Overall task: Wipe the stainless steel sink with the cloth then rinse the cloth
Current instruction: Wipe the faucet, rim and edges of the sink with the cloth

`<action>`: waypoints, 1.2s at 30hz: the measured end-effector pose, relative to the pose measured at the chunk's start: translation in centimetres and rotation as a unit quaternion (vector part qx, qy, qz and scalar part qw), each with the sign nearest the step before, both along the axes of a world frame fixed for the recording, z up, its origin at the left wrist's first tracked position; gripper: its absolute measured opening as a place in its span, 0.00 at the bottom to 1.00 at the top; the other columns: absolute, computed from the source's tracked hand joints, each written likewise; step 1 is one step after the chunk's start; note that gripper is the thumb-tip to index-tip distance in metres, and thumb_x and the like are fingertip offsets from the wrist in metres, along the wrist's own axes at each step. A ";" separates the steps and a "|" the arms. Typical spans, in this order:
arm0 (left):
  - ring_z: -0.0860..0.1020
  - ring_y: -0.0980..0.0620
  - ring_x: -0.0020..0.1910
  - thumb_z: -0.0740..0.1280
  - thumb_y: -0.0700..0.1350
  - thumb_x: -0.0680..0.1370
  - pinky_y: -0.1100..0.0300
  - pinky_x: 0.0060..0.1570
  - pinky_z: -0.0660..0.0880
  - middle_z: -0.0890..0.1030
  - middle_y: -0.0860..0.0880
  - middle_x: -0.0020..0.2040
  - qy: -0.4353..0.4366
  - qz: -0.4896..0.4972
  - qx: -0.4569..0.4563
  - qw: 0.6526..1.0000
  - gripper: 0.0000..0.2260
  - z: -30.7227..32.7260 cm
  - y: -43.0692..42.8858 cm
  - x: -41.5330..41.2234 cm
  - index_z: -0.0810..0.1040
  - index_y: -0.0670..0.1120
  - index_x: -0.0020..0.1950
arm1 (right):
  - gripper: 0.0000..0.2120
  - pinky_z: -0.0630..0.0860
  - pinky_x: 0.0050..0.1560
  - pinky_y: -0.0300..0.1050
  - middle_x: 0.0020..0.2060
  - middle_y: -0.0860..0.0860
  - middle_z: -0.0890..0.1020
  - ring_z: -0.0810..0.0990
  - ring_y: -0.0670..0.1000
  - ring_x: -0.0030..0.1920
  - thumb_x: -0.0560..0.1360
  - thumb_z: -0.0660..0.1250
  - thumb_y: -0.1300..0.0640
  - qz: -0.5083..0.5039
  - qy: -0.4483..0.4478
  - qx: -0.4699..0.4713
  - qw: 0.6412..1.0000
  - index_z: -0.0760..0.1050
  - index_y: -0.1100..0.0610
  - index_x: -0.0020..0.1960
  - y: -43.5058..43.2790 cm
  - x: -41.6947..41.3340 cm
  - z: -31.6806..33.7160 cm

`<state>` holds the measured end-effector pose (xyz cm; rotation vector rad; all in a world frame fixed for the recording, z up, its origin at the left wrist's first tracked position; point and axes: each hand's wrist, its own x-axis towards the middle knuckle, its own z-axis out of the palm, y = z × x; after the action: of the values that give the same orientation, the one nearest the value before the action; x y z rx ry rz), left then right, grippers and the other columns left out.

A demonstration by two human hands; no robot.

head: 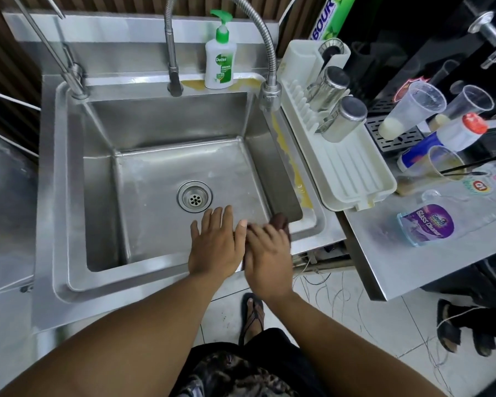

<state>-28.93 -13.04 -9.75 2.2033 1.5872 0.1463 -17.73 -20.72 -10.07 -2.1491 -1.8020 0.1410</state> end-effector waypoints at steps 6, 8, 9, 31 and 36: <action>0.66 0.41 0.73 0.41 0.60 0.82 0.37 0.70 0.63 0.72 0.44 0.71 -0.010 0.002 0.002 1.000 0.30 0.0 0.0 -0.2 0.65 0.46 0.75 | 0.19 0.67 0.71 0.51 0.65 0.51 0.79 0.74 0.55 0.66 0.80 0.61 0.60 0.143 0.002 -0.010 0.990 0.77 0.56 0.70 -0.3 6.0 0.6; 0.64 0.41 0.75 0.40 0.61 0.82 0.37 0.71 0.62 0.71 0.44 0.73 -0.016 0.003 -0.002 1.000 0.31 0.0 -0.1 -0.2 0.65 0.46 0.76 | 0.19 0.65 0.75 0.52 0.65 0.52 0.80 0.74 0.56 0.67 0.81 0.58 0.59 0.043 -0.003 -0.003 0.999 0.77 0.55 0.70 -0.9 10.4 0.7; 0.64 0.42 0.75 0.39 0.61 0.82 0.37 0.72 0.61 0.71 0.45 0.73 -0.017 0.003 -0.002 1.000 0.32 0.0 -0.1 -0.2 0.64 0.46 0.76 | 0.19 0.65 0.75 0.55 0.66 0.53 0.80 0.74 0.57 0.68 0.82 0.56 0.58 -0.014 -0.012 -0.006 1.000 0.77 0.56 0.70 -1.3 12.1 0.6; 0.61 0.42 0.77 0.35 0.64 0.80 0.37 0.74 0.58 0.68 0.45 0.75 -0.026 0.000 -0.008 1.000 0.35 0.2 -0.2 -0.2 0.62 0.46 0.77 | 0.21 0.65 0.74 0.59 0.68 0.54 0.79 0.72 0.62 0.70 0.81 0.54 0.55 -0.126 -0.012 -0.010 0.992 0.78 0.56 0.68 -1.5 12.7 -0.1; 0.61 0.42 0.77 0.35 0.64 0.80 0.37 0.73 0.59 0.69 0.45 0.75 -0.027 0.001 -0.007 1.000 0.36 0.1 -0.1 -0.2 0.63 0.46 0.77 | 0.20 0.67 0.67 0.62 0.66 0.50 0.80 0.73 0.58 0.66 0.78 0.58 0.56 -0.130 -0.007 0.008 0.991 0.80 0.55 0.66 -0.3 5.1 0.0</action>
<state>-29.09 -13.13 -9.63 2.1682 1.5569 0.1925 -12.63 -21.05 -10.03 -2.3543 -1.5051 0.0482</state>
